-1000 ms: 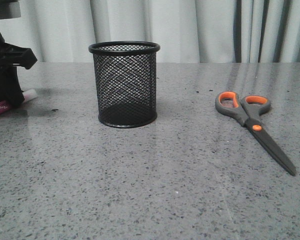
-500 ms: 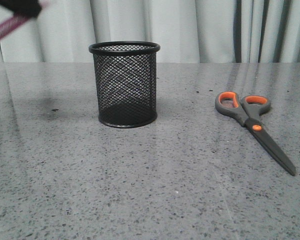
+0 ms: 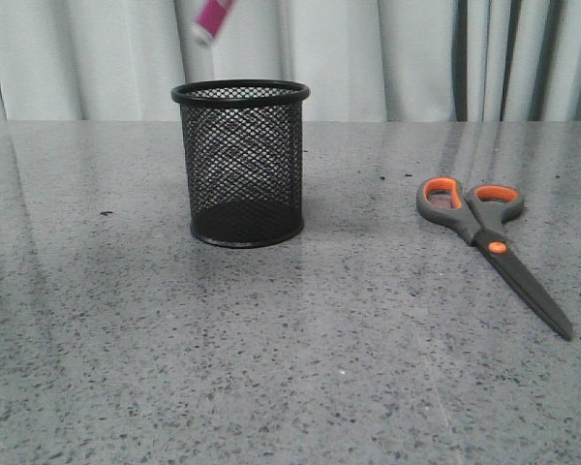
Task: Put pen and scissors into bin
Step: 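Lift the pink marker with the left gripper over the mesh cup, then lower the marker into the mesh cup and open the left gripper, then lower the right gripper onto the scissors handles and close, then lift the scissors with the right gripper and carry over the cup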
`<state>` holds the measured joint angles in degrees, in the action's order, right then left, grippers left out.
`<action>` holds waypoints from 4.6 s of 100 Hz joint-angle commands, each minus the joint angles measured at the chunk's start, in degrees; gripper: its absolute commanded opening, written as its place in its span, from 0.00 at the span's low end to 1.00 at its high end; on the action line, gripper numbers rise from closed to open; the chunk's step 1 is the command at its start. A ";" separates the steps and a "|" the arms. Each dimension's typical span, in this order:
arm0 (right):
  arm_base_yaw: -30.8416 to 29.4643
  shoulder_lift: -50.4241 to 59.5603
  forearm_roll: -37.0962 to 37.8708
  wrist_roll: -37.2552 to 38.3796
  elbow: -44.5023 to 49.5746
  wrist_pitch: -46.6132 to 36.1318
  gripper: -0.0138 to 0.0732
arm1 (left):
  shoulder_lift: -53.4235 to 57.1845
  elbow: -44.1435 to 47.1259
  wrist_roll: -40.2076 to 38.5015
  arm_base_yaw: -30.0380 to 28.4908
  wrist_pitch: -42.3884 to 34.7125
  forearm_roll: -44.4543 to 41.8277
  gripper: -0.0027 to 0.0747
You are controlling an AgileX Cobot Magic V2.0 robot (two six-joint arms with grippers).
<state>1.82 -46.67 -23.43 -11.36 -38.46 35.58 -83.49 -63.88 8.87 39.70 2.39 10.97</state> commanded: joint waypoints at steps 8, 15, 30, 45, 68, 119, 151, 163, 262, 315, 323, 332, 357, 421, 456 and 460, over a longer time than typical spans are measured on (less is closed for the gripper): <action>-0.20 0.05 -0.70 -0.64 -2.08 -2.22 0.65 | -1.34 -1.54 -0.60 1.36 -4.88 0.69 0.01; -0.20 0.05 -0.70 -0.64 -2.08 -2.14 0.65 | -1.61 -1.54 -0.60 1.36 -3.47 0.80 0.01; -0.20 0.05 -0.70 -0.64 -2.08 -2.14 0.65 | -1.61 -1.54 -0.60 1.25 0.61 0.80 0.01; -0.20 0.05 -0.70 -0.64 -2.08 -2.14 0.65 | -1.61 -1.54 -0.60 1.23 0.61 0.80 0.01; -0.20 0.05 -0.70 -0.64 -2.08 -2.14 0.65 | -1.61 -1.54 -0.60 1.23 0.89 0.80 0.20; -0.20 0.05 -2.23 -0.64 -2.08 -3.44 0.65 | 5.44 -1.54 -0.60 -2.66 4.77 0.80 0.45; -0.20 -2.44 -2.23 -2.85 -3.47 2.41 0.65 | 14.81 -1.26 -0.60 -15.09 15.08 0.80 0.41; -0.20 -7.28 -2.23 -4.76 -7.65 9.11 0.65 | 18.46 1.01 -0.60 -17.00 13.48 0.80 0.41; 22.69 -40.32 25.73 23.95 -28.17 15.15 0.58 | 25.84 10.61 -0.60 -17.70 6.58 0.80 0.41; 22.74 -42.86 25.74 24.89 -28.17 12.11 0.58 | 25.84 10.61 -0.60 -17.70 6.13 0.80 0.41; 23.07 -43.43 25.74 24.89 -28.17 12.70 0.58 | 25.84 10.61 -0.60 -17.70 6.13 0.80 0.41; 23.78 -44.38 25.74 24.89 -28.17 12.73 0.58 | 25.84 10.61 -0.60 -17.70 6.13 0.80 0.41; 24.74 -45.30 26.00 24.89 -28.17 13.00 0.35 | 25.84 10.61 -0.60 -17.70 6.13 0.80 0.41; 24.74 -29.29 30.28 24.89 -23.33 7.28 0.07 | 25.84 10.61 -0.60 -17.70 6.02 0.80 0.41; 24.74 -16.42 29.39 24.89 -15.50 -25.58 0.07 | 25.84 10.61 -0.60 -17.70 4.82 0.80 0.41; 24.74 -16.99 29.39 24.89 -15.50 -28.61 0.07 | 25.84 10.61 -0.60 -17.70 4.82 0.80 0.41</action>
<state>26.64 -64.76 5.37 13.53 -52.70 19.24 -58.86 -51.71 8.65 22.28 12.05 11.20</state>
